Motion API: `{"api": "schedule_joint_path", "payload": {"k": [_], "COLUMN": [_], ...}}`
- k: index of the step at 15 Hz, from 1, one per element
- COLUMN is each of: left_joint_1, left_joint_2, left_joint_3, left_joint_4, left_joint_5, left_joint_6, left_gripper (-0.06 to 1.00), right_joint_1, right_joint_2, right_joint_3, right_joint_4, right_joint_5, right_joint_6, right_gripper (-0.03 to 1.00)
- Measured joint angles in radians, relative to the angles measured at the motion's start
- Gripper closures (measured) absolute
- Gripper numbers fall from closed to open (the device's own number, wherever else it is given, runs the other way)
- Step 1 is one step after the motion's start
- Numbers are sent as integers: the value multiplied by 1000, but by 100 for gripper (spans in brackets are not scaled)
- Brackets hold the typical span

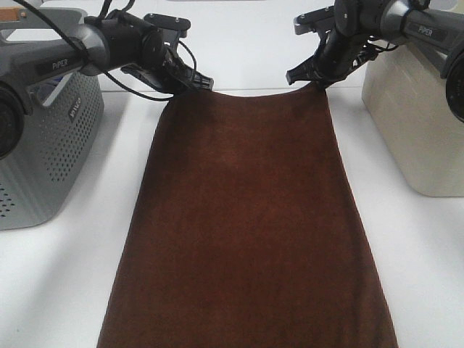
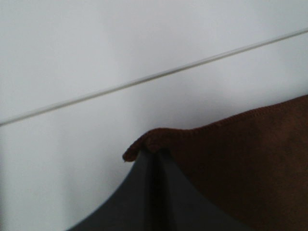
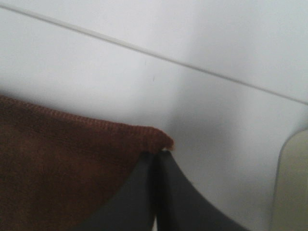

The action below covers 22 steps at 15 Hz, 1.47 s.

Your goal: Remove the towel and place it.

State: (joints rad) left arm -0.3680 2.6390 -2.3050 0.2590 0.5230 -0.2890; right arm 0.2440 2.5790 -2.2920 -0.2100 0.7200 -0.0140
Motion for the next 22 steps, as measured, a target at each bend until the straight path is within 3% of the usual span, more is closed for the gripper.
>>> {"api": "schedule_joint_path", "payload": {"k": [10,19,22], "left_joint_1": [37,83,83], "left_joint_2": [8,75,104], "left_joint_3": [0,0,0], "left_joint_4": [89,93,93], "left_joint_5": [-335,-546,-551], "left_joint_6": [-22,-28,-29], "left_gripper": [94,94,94], "right_joint_1": [-35,-35,-35], "right_joint_2": [0,71,105], "right_joint_3": [0,0,0], "right_joint_4": [2,-3,-4], "right_joint_5": [-294,-468,-526], "right_joint_6": [0,0,0], "right_gripper": [97,97,93]}}
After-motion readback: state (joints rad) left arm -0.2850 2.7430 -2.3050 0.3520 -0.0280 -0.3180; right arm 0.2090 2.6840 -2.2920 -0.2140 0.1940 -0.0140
